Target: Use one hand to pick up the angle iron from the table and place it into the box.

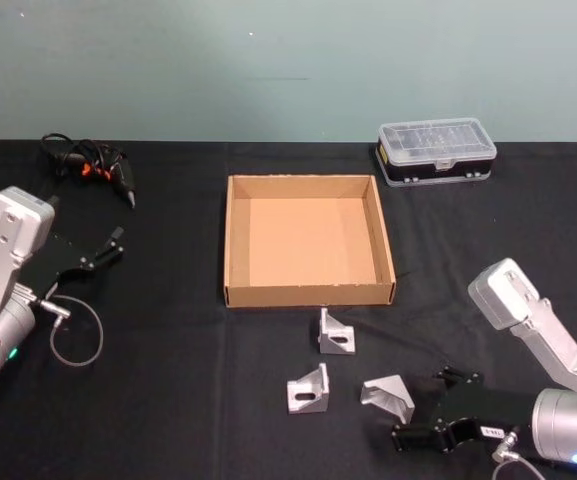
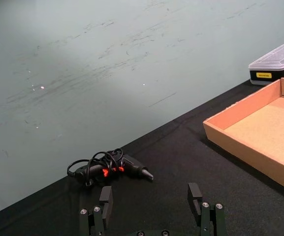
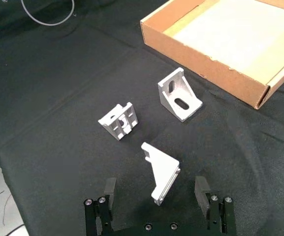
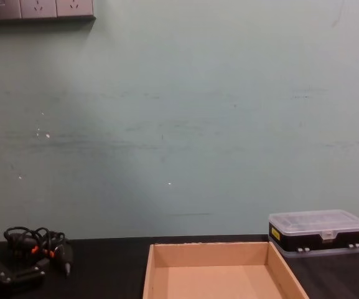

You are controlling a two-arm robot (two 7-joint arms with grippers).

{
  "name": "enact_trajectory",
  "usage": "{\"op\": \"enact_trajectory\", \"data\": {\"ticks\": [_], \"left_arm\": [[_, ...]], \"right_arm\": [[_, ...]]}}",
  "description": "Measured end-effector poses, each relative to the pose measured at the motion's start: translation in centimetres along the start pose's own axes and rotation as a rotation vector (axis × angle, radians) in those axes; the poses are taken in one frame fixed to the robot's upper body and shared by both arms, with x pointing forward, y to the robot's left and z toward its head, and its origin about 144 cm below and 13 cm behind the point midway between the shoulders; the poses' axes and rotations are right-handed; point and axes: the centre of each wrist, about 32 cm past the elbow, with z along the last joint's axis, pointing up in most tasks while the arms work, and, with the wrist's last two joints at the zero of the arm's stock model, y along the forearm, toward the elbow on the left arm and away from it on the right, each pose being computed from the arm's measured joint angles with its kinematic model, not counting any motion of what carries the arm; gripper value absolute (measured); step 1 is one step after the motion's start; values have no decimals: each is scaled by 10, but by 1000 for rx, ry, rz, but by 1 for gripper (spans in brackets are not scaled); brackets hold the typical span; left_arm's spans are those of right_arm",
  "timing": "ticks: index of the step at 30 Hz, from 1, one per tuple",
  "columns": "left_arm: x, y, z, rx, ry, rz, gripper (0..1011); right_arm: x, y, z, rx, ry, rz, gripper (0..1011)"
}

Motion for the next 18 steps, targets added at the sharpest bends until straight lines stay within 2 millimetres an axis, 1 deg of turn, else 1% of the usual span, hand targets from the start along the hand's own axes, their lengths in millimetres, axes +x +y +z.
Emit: {"op": "enact_trajectory", "data": {"ticks": [5, 6, 8, 10, 12, 15, 18], "left_arm": [[0, 0, 0, 0, 0, 0, 1000], [0, 0, 0, 0, 0, 0, 1000], [0, 0, 0, 0, 0, 0, 1000], [0, 0, 0, 0, 0, 0, 1000], [0, 0, 0, 0, 0, 0, 1000], [0, 0, 0, 0, 0, 0, 1000], [0, 0, 0, 0, 0, 0, 1000]], "right_arm": [[0, 2, 0, -2, -5, 1, 998], [0, 2, 0, -3, -6, 1, 969], [-1, 2, -1, -3, -8, 1, 947], [-1, 3, -1, -3, -9, 2, 908], [-1, 3, -1, -1, -10, 5, 820], [-1, 3, -1, -1, -10, 4, 768], [-1, 3, -2, 1, -11, 6, 682]]}}
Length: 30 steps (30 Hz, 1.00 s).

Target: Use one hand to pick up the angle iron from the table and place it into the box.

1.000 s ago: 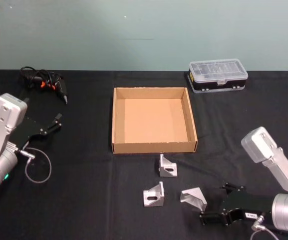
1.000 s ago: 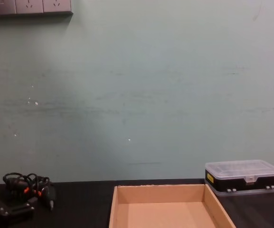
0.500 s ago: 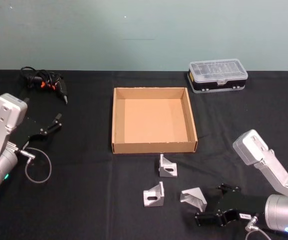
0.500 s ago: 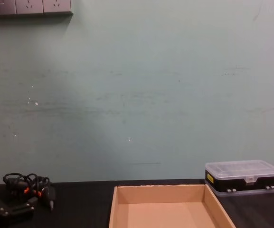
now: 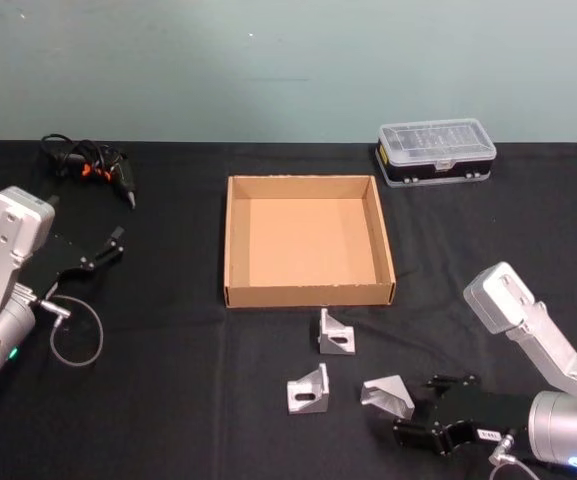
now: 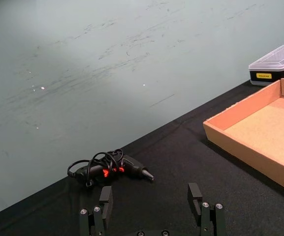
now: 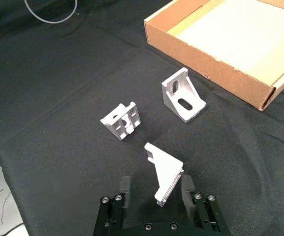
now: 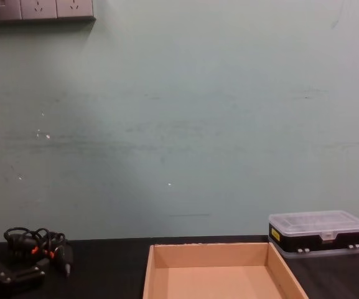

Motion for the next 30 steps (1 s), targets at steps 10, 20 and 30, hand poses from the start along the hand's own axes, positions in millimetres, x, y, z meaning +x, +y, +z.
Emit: {"op": "enact_trajectory", "data": {"ticks": [10, 20, 30], "left_arm": [[0, 0, 0, 0, 0, 0, 1000], [0, 0, 0, 0, 0, 0, 1000], [0, 0, 0, 0, 0, 0, 1000]], "right_arm": [[-1, 1, -1, 5, -10, 12, 348], [-3, 4, -3, 10, -18, 11, 94], [-5, -1, 0, 39, -28, 5, 86]]}}
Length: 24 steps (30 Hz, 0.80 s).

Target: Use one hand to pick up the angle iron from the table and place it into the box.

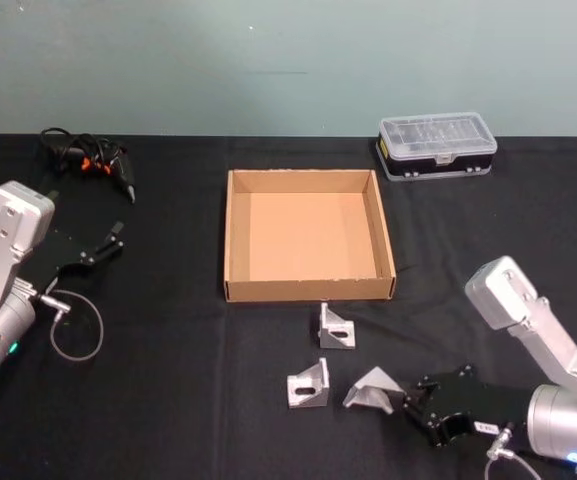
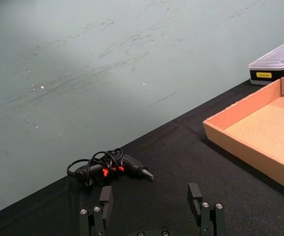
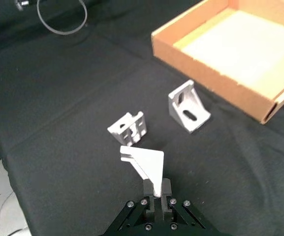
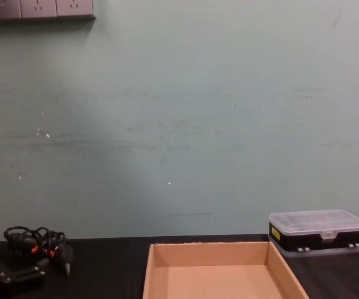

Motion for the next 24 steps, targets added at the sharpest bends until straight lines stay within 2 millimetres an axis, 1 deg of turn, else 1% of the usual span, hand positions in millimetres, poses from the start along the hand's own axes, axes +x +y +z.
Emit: {"op": "enact_trajectory", "data": {"ticks": [5, 6, 7, 11, 14, 19, 23, 24], "left_arm": [[0, 0, 0, 0, 0, 0, 1000], [0, 0, 0, 0, 0, 0, 1000], [0, 0, 0, 0, 0, 0, 1000], [0, 0, 0, 0, 0, 0, 1000], [0, 0, 0, 0, 0, 0, 1000], [0, 0, 0, 0, 0, 0, 1000], [0, 0, 0, 0, 0, 0, 1000], [0, 0, 0, 0, 0, 0, 1000]], "right_arm": [[-1, -12, 11, 51, -19, -38, 86], [-1, -17, 15, 73, -27, -54, 86], [-1, -17, 15, 73, -27, -54, 86], [2, -26, 29, 131, -48, -112, 86], [5, -29, 40, 163, -65, -147, 86], [14, -23, 56, 184, -95, -188, 86], [23, -11, 67, 181, -118, -207, 86], [27, -5, 71, 174, -127, -213, 85]]}}
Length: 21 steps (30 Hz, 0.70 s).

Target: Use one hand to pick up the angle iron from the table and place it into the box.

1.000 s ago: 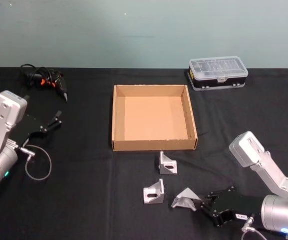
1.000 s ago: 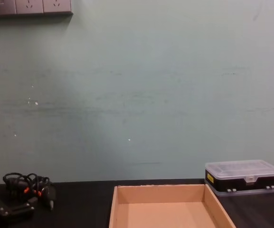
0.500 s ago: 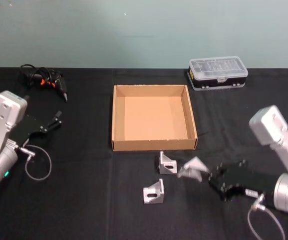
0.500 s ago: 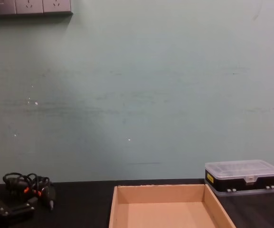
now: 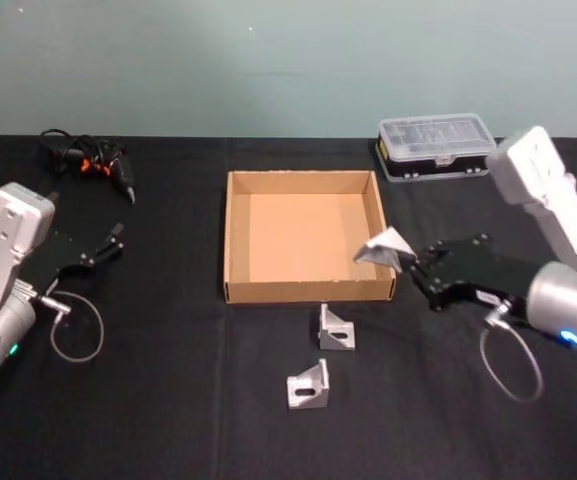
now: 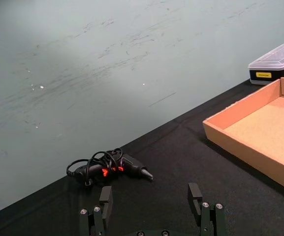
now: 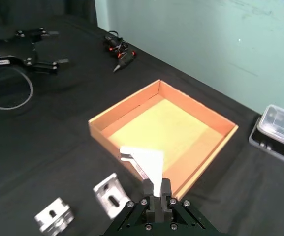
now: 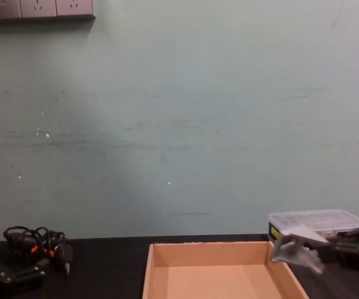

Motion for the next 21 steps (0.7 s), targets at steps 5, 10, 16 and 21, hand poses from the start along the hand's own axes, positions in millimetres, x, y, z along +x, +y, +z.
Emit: {"op": "enact_trajectory", "data": {"ticks": [5, 10, 16, 21], "left_arm": [[0, 0, 0, 0, 0, 0, 1000], [0, 0, 0, 0, 0, 0, 1000], [0, 0, 0, 0, 0, 0, 1000], [0, 0, 0, 0, 0, 0, 1000]], "right_arm": [[8, 22, 6, -16, -20, -11, 86], [20, 47, 10, -42, -27, -35, 86], [31, 72, 11, -72, -15, -47, 86], [34, 88, 10, -100, -19, -36, 86]]}}
